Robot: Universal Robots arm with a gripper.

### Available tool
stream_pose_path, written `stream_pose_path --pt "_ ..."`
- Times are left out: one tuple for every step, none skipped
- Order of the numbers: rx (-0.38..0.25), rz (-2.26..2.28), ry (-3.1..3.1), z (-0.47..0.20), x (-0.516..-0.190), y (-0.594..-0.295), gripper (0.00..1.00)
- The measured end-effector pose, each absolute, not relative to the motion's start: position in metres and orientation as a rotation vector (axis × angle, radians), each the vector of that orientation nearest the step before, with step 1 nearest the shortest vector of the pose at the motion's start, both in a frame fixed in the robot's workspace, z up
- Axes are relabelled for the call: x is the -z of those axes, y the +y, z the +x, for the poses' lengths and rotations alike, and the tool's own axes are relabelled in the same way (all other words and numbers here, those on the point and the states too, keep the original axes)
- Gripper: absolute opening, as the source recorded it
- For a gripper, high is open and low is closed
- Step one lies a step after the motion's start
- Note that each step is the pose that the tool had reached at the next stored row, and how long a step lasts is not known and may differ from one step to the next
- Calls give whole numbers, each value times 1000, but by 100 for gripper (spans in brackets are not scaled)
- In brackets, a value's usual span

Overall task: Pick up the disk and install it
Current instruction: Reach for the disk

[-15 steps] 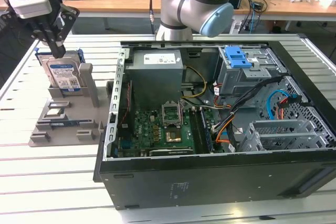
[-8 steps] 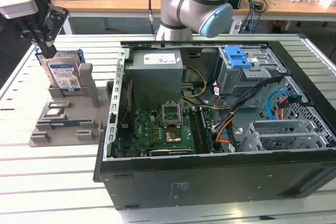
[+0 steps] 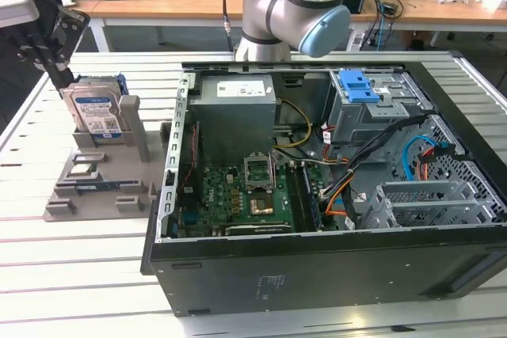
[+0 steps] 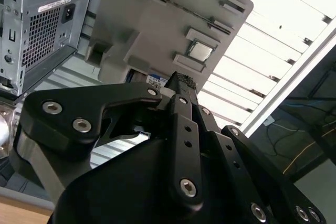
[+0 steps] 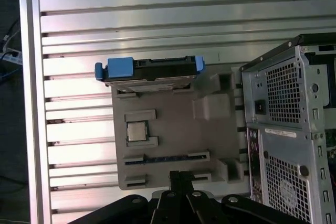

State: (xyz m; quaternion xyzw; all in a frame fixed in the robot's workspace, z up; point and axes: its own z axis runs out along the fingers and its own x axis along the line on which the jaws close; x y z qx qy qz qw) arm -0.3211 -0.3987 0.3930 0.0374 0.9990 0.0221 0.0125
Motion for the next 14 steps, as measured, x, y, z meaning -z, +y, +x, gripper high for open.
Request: stream_pose_path --pt "-69 117 3114 -323 -393 -399 11" --pt "-69 117 3114 -324 -393 -399 11" --pt "-69 117 3114 -327 -393 -398 11" --pt "-69 117 3114 -328 -393 -396 11" --pt "-69 117 3114 -328 -393 -394 11" --pt "-69 117 3114 -330 -392 -390 11" --pt "-69 116 3114 -333 -392 -389 11" --pt "-69 117 3114 -334 -392 -389 11" --pt "-69 117 3114 -336 -392 -388 11" --pt "-69 117 3114 -338 -392 -387 11" --pt "-69 117 3114 -340 -392 -387 11" --pt "-69 117 3114 -341 -392 -386 11" --pt "-69 117 3114 -342 -392 -385 11" --pt "-69 117 3114 -343 -392 -385 11"
